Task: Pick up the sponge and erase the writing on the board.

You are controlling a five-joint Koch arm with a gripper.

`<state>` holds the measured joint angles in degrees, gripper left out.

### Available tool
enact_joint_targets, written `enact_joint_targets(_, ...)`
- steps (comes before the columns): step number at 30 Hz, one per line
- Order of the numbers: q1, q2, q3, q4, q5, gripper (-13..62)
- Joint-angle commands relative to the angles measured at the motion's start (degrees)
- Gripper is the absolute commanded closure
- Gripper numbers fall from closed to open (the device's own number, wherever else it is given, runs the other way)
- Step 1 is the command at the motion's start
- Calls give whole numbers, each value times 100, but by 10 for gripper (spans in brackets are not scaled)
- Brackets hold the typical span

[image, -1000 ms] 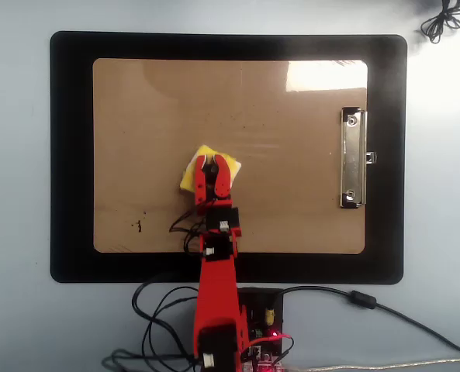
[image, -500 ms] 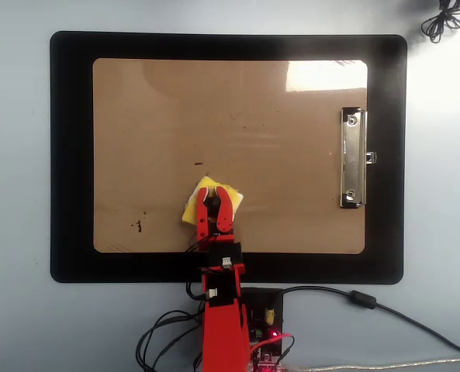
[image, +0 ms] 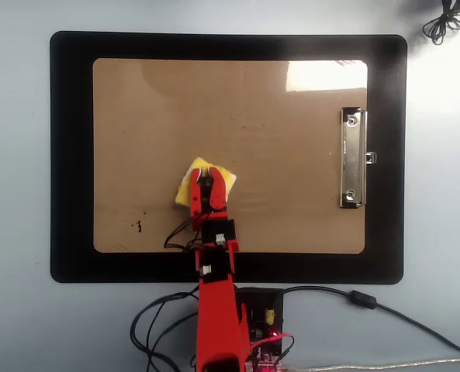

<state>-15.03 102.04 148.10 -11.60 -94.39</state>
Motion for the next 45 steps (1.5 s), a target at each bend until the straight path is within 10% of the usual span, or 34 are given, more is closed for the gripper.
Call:
enact_joint_targets(1,-202,923,448,88,-158,573)
enact_joint_targets(13,-404,-1573,-1758,149,-158,573)
enact_joint_targets(26,-1485,1143,-1266,1169,-167,573)
enact_joint_targets(45,-4017,-633,-2065,580,-272,515)
